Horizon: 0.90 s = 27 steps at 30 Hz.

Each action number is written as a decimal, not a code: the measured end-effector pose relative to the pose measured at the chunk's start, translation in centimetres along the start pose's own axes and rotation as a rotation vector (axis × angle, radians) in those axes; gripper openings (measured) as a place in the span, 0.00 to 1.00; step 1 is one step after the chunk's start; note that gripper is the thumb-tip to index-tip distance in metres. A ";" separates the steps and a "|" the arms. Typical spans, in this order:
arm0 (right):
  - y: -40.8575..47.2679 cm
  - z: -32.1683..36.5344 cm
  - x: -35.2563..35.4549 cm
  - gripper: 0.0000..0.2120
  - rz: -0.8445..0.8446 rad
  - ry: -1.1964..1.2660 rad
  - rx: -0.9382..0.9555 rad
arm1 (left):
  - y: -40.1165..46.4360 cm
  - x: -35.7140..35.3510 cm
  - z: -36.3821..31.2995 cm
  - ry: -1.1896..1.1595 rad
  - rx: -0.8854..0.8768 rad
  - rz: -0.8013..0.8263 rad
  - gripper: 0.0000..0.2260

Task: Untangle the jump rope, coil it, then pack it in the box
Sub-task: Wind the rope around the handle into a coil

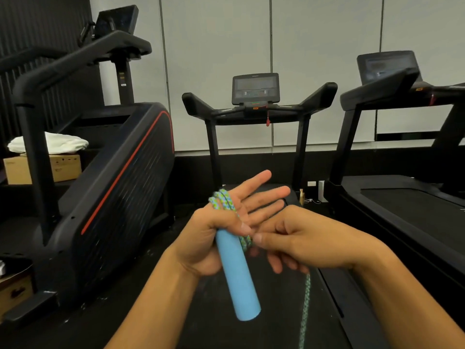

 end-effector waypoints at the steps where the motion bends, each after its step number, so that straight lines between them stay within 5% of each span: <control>1: 0.1 0.4 0.2 0.16 -0.041 -0.028 0.012 | 0.0 -0.1 -0.2 0.016 -0.010 -0.002 0.42; 13: -0.3 2.1 1.1 0.16 -0.183 -0.157 0.098 | -0.3 -0.1 -2.1 -0.002 -0.225 -0.097 0.45; 19: -0.9 1.1 0.7 0.10 -0.059 -0.180 0.015 | 0.2 -1.1 0.0 -0.085 -0.021 0.045 0.45; 24: -1.6 1.4 1.1 0.04 -0.017 -0.174 0.039 | 0.0 -0.7 2.0 0.044 0.122 -0.018 0.42; 27: -1.6 1.8 2.0 0.04 -0.085 -0.137 0.078 | 0.0 -1.0 3.1 0.118 0.197 -0.029 0.30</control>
Point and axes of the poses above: each hand's wrist, its own y-axis towards the middle knuckle, its own x-axis out of the back of the hand, z = x × y, the point moved 8 cm from there along y, towards the middle knuckle, and after that the axes turned 2 degrees about y, right-handed, at the moved point
